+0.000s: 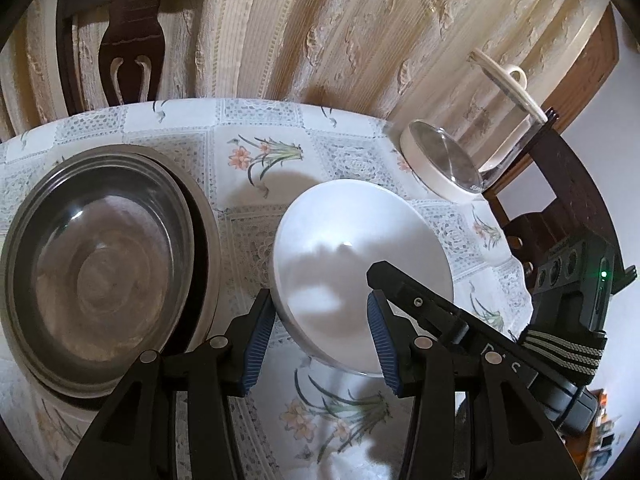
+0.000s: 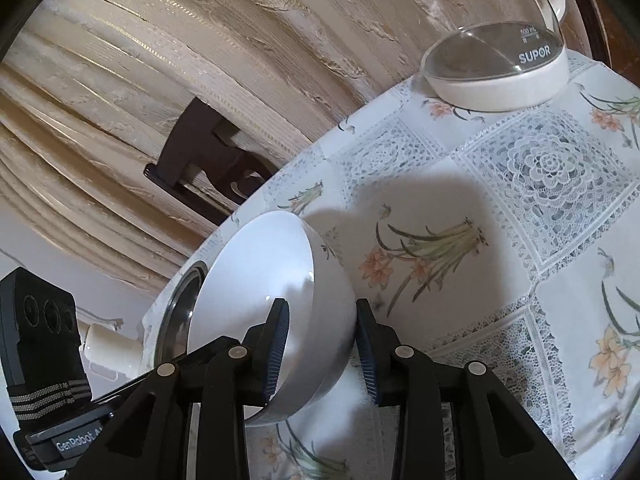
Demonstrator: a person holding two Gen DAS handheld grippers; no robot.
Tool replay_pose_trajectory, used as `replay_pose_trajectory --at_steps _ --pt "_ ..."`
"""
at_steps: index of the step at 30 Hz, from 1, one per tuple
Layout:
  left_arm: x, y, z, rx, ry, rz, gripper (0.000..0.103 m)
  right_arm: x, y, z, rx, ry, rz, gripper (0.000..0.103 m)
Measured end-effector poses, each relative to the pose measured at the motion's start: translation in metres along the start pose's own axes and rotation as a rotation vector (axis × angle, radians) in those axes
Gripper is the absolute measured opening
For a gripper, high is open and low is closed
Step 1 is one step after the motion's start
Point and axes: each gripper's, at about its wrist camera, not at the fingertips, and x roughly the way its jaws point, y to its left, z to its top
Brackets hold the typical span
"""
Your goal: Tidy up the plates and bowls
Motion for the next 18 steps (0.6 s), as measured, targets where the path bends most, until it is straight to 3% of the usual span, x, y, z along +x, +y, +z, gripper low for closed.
replay_pose_trajectory --at_steps 10,18 --pt "-0.034 0.002 0.005 -0.009 -0.049 -0.033 0.048 -0.023 0.028 0.005 -0.036 -0.043 0.061 0.037" --pt "-0.072 0.031 0.003 -0.047 -0.095 -0.026 0.048 -0.014 0.065 -0.005 -0.090 -0.011 0.128 0.037"
